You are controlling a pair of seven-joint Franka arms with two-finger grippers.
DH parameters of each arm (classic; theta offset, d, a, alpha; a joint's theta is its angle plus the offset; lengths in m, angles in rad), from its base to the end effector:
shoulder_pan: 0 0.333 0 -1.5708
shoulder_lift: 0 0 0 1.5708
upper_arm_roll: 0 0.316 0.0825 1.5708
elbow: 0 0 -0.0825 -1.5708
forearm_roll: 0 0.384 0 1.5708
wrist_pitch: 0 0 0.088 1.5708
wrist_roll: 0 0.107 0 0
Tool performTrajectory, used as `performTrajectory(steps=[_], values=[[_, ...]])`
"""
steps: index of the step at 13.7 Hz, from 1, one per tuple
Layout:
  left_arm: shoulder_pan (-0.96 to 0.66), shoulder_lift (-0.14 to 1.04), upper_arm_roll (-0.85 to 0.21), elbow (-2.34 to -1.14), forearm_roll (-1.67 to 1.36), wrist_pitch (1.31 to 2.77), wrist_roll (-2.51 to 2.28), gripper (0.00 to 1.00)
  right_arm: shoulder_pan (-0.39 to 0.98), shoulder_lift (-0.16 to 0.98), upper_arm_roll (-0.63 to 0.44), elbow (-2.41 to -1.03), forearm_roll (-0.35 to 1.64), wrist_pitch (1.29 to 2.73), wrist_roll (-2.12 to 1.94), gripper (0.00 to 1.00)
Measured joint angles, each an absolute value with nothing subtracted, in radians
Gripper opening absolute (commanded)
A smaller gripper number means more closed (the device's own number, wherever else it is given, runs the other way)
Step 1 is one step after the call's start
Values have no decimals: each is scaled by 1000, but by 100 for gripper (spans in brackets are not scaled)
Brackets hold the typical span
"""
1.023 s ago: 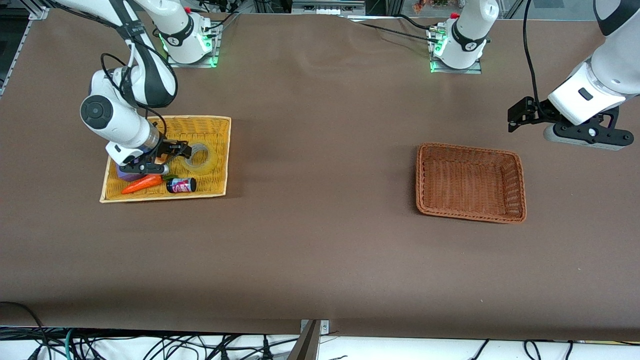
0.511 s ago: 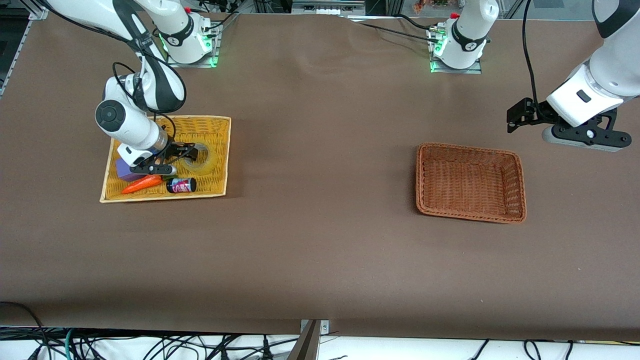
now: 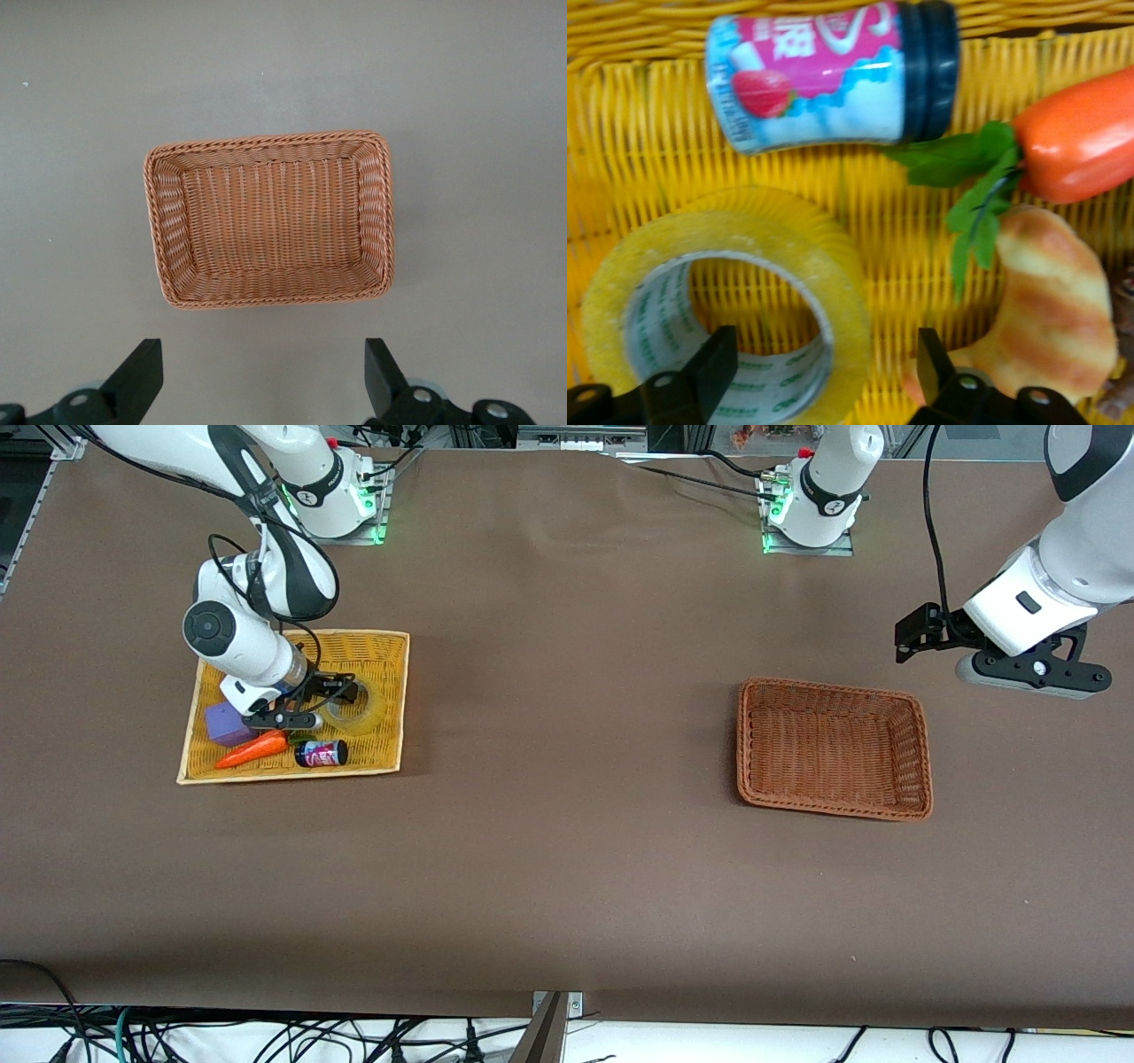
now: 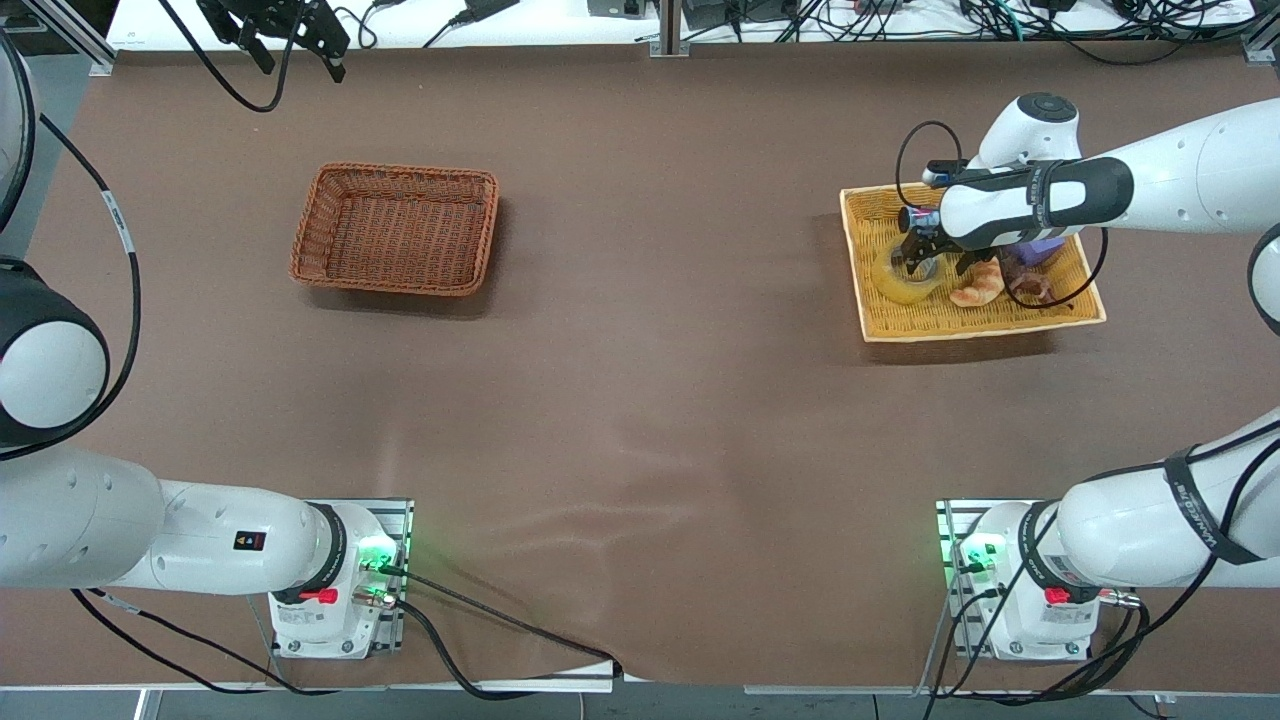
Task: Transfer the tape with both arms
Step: 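Lower the right gripper and close it on the tape roll's rim, then lift the tape with the right gripper while the left gripper approaches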
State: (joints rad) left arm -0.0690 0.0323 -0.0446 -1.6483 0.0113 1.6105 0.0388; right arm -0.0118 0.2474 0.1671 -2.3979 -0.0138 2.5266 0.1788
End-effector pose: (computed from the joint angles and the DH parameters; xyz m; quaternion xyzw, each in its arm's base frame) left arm 0.5602 -0.0624 0.5732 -0.9964 0.0765 0.0348 0.0062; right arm 0.4816 0.0783 0.2058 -0.9982 0.0072 0.0595 0.0070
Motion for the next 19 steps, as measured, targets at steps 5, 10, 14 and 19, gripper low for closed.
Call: performTrajectory(steps=[5, 10, 14, 19], values=[[-69, 32, -45, -1648, 11, 1611, 39, 100, -13, 230, 186, -2381, -21, 2517, 182, 0], [-69, 32, -45, -1648, 8, 1611, 39, 100, -13, 172, 188, -2171, -23, 2194, 180, 0], [-70, 32, -45, -1648, 8, 1611, 39, 100, -14, 140, 257, -1966, -15, 1957, 235, 0], [-70, 34, -45, -1648, 7, 1611, 39, 100, 49, 238, 474, -1865, -16, 2014, 687, 0]])
